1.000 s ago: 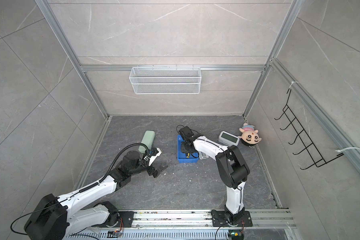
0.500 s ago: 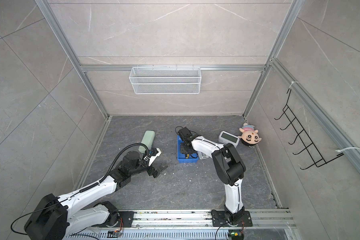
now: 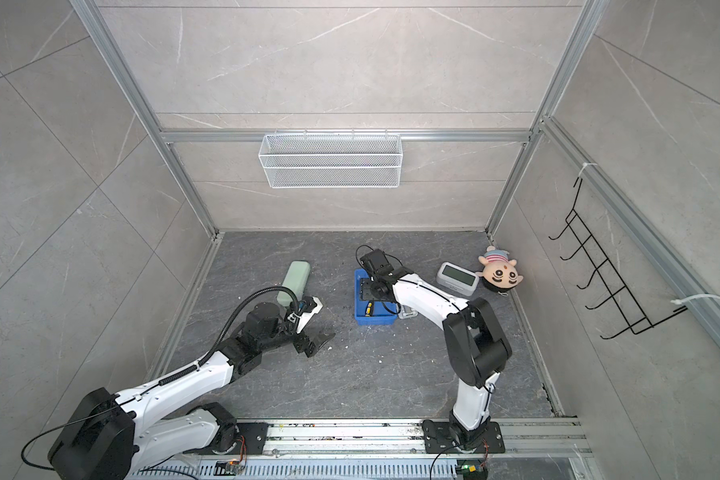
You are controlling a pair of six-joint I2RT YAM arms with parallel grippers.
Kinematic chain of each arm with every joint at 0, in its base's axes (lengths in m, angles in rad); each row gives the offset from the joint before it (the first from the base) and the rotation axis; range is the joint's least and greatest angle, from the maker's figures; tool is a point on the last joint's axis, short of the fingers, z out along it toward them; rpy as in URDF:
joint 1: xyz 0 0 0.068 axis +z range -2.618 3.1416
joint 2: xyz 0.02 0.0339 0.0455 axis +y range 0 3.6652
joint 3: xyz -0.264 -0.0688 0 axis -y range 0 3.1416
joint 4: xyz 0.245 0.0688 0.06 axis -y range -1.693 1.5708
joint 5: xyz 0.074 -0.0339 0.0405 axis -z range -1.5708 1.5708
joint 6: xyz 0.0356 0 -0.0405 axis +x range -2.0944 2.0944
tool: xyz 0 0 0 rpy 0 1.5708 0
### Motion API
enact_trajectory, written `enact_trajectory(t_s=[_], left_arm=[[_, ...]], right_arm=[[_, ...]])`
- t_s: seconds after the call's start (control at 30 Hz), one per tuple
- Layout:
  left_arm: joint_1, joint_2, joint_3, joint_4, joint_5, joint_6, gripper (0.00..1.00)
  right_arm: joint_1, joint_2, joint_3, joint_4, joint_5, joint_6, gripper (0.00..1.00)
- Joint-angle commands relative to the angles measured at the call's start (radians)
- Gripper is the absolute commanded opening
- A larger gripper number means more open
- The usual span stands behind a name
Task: Put the screwdriver in the bin
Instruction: 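Open the right gripper to drop the screwdriver into the bin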
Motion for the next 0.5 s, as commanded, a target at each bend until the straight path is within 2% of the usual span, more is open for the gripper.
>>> enact_trajectory(t_s=[0.0, 0.07, 0.13, 0.3, 0.47], left_arm=[[0.031, -0.018, -0.015, 0.053, 0.004, -0.040, 1.00], [0.064, -0.022, -0.035, 0.093, -0.005, -0.065, 1.00], [0.096, -0.026, -0.054, 0.123, -0.021, -0.074, 1.00], [0.179, -0.052, -0.093, 0.157, -0.133, -0.087, 1.00], [0.265, -0.092, -0.115, 0.136, -0.297, -0.065, 1.00]], right_arm=[[0.007, -0.121, -0.074, 0.054, 0.048, -0.014, 0.82], [0.005, -0.199, -0.142, 0.098, 0.074, -0.025, 0.92], [0.005, -0.275, -0.205, 0.138, 0.108, -0.034, 0.96], [0.002, -0.482, -0.392, 0.253, 0.249, -0.078, 0.97], [-0.013, -0.689, -0.553, 0.333, 0.367, -0.208, 0.99]])
